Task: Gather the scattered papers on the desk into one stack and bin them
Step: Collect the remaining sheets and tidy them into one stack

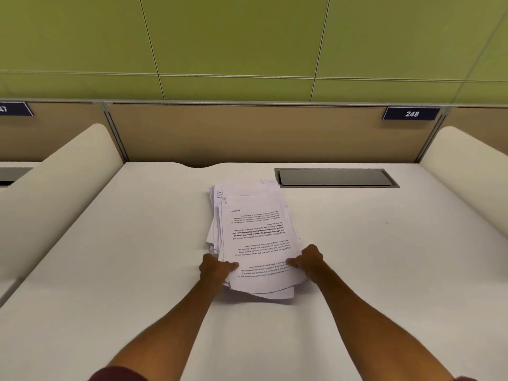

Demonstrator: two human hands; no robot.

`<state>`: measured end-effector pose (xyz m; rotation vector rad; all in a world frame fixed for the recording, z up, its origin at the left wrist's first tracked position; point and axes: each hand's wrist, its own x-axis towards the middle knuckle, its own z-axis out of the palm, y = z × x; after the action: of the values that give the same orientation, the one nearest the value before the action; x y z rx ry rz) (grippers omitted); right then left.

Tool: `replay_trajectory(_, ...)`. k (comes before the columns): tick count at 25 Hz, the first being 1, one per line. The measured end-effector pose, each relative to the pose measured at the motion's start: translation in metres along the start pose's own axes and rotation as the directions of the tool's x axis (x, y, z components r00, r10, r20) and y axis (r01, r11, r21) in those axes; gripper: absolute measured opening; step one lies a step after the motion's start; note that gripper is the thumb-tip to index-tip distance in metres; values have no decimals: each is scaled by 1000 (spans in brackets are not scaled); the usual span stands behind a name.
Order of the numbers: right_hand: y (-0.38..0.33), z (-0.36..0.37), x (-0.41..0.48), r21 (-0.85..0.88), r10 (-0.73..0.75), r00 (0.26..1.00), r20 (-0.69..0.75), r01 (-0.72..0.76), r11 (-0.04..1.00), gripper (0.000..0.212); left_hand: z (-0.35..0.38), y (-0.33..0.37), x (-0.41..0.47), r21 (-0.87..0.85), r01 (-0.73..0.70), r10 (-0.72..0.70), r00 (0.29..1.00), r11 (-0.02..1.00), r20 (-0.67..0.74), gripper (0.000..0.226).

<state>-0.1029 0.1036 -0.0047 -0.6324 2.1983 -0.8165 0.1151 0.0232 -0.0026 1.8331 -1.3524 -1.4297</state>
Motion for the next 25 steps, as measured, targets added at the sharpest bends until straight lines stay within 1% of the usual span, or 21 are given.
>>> replay_trajectory(2,4,-4,-9,178,-112,993,-18,114,977,46,0,5,-8,-9,-177,177,984,984,-22,56)
replay_trajectory(3,3,-7,-12,242,-178,983,-30,180,953,37,0,11,-11,-20,-277,277,961,961,-27,54)
replay_trajectory(5,-7,-13,-16,285,-299,950,-87,311,907,26,0,28,-15,-38,-450,449,893,892,-39,49)
replay_trajectory(7,-21,-18,-11,296,-374,914,-159,406,865,26,0,46,-10,-9,-549,547,834,836,-76,48)
replay_trajectory(8,-28,-21,-5,303,-393,901,-182,432,850,27,-1,55,-5,9,-568,566,819,823,-94,49)
replay_trajectory(9,-34,-23,2,302,-403,896,-188,443,844,29,-1,62,1,28,-565,565,818,824,-107,50)
replay_trajectory(10,-41,-24,12,285,-404,899,-170,438,853,32,0,67,10,63,-542,545,831,838,-113,51)
replay_trajectory(11,-46,-24,23,231,-389,912,-134,410,882,35,1,68,19,133,-488,502,858,863,-108,53)
replay_trajectory(12,-50,-23,35,112,-353,931,-92,362,925,40,2,68,29,243,-401,435,894,883,-106,57)
replay_trajectory(13,-52,-22,47,-53,-307,950,-61,304,951,46,2,65,36,363,-296,360,925,883,-122,62)
replay_trajectory(14,-52,-21,57,-195,-267,962,-54,252,948,50,0,62,44,451,-205,300,942,869,-151,68)
replay_trajectory(15,-53,-21,68,-279,-246,967,-65,219,935,54,-1,60,53,488,-147,264,948,861,-180,71)
replay_trajectory(17,-56,-24,86,-324,-224,973,-58,194,926,58,-4,60,76,455,-108,220,955,884,-201,70)
replay_trajectory(19,-61,-24,100,-290,-196,981,-12,184,939,66,-9,66,99,345,-76,146,972,935,-184,66)
replay_trajectory(22,-71,-14,116,-263,-178,982,62,188,946,79,-8,77,122,174,4,21,990,985,-140,45)
replay_trajectory(25,-92,-2,126,-247,-157,985,71,170,954,79,5,90,132,-9,73,-74,992,997,-106,29)
